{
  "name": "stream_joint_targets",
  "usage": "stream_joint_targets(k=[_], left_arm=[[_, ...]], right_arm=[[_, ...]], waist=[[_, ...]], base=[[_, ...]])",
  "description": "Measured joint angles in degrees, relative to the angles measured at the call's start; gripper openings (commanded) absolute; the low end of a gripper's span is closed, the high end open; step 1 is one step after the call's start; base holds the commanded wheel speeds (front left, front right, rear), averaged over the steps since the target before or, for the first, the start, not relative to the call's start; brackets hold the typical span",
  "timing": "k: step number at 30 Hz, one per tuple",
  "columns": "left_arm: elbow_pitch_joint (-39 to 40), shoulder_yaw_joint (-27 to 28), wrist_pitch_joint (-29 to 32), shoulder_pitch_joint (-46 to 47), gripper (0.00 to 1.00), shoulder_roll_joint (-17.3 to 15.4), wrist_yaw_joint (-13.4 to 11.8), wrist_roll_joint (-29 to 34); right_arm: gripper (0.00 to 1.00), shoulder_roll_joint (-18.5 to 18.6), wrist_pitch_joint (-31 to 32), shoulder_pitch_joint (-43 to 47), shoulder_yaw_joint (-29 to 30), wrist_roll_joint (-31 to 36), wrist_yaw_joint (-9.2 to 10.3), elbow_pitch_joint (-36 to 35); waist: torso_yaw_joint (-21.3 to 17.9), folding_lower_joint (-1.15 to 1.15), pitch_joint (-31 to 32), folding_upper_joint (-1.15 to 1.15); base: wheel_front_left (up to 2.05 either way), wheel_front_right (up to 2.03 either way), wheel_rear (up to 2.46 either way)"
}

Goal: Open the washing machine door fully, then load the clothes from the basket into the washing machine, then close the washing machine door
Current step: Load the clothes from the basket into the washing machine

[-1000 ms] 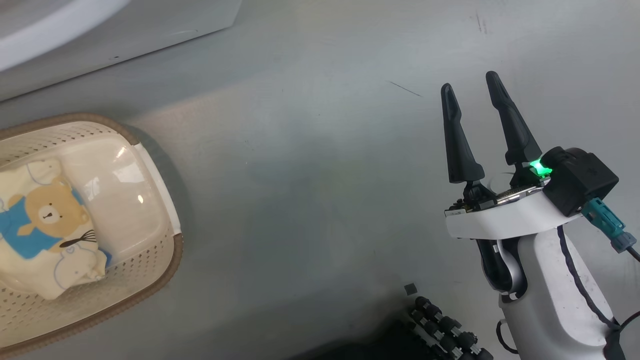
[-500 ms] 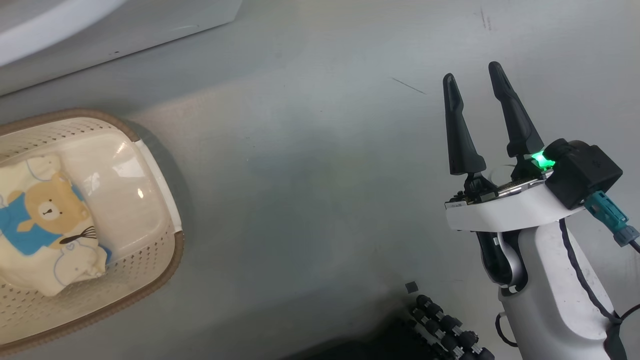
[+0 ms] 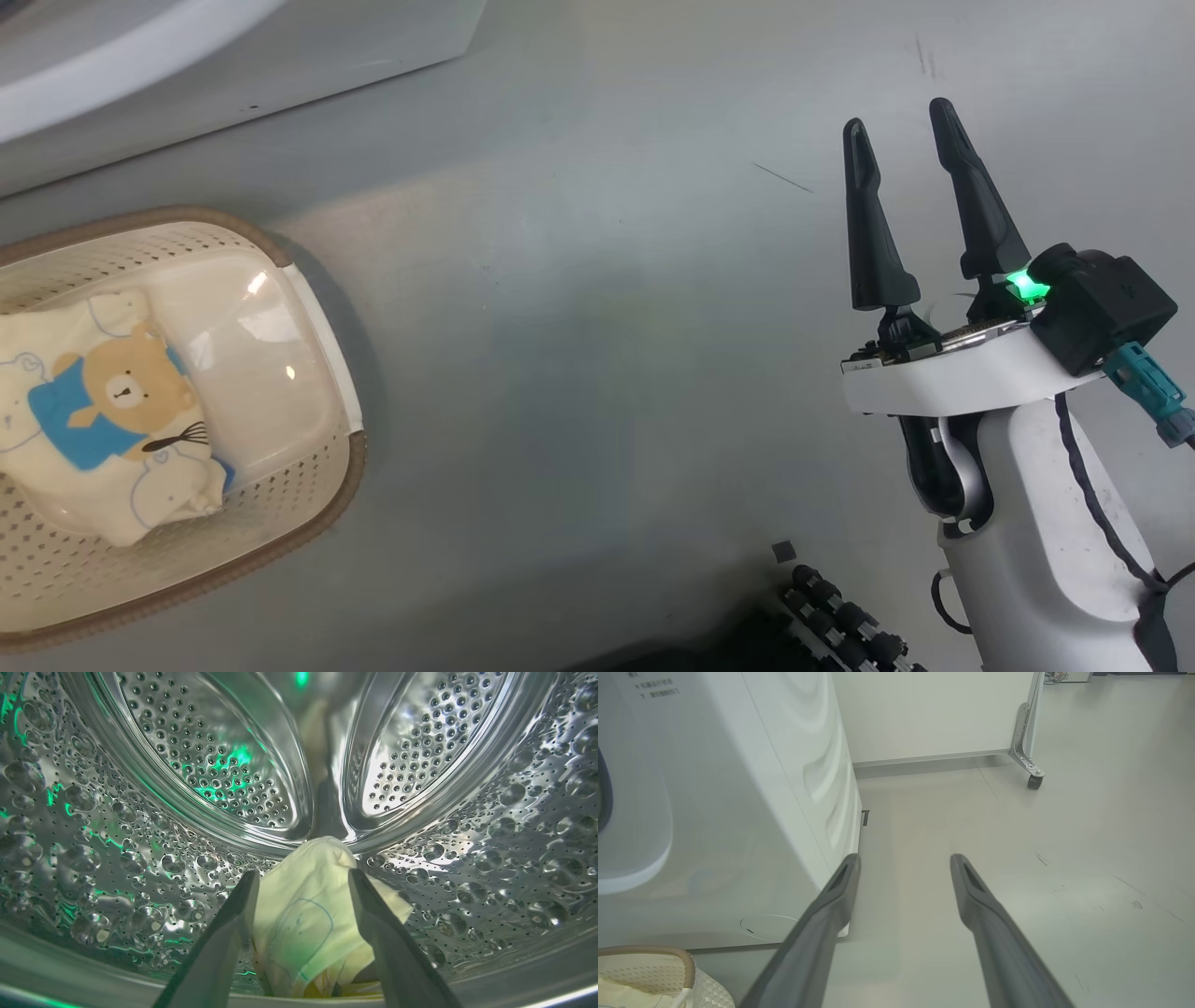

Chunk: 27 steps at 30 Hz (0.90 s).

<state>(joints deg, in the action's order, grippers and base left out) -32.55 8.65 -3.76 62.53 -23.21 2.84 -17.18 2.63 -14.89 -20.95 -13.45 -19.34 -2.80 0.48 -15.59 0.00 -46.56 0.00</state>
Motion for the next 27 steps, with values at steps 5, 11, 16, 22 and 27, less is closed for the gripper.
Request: stream_joint_targets(k=[5, 11, 16, 22, 27], left_arm=[[0.5, 0.2, -4.7, -4.4, 1.00, 2.8, 0.5, -1.1], [2.2, 0.2, -10.3, -9.7, 1.00, 5.9, 0.5, -1.4], [3.4, 0.0, -10.7, -16.3, 1.00, 9.0, 0.5, -1.5], [5.9, -0.4, -11.0, -22.5, 1.00, 13.2, 0.4, -1.5], [9.2, -1.3, -11.0, -28.8, 1.00, 16.4, 0.4, -1.0]], right_arm=[[1.00, 0.0, 0.0, 0.0, 0.7, 1.2, 0.00, 0.5], [1.00, 0.0, 0.0, 0.4, 2.2, 2.6, -0.01, 1.2], [1.00, 0.0, 0.0, 0.8, 3.1, 3.6, -0.01, 1.8], [1.00, 0.5, 0.0, 3.0, 4.2, 4.6, -0.02, 2.5], [1.00, 1.2, 0.0, 4.7, 4.8, 5.4, -0.09, 3.5]], waist=[[1.1, 0.00, 1.4, 0.00], [2.6, 0.00, 3.4, 0.00], [4.1, 0.00, 5.6, 0.00], [5.8, 0.00, 8.0, 0.00], [7.7, 0.00, 10.9, 0.00]], base=[[0.00, 0.00, 0.00], [0.00, 0.00, 0.00], [0.00, 0.00, 0.00], [0.00, 0.00, 0.00], [0.00, 0.00, 0.00]])
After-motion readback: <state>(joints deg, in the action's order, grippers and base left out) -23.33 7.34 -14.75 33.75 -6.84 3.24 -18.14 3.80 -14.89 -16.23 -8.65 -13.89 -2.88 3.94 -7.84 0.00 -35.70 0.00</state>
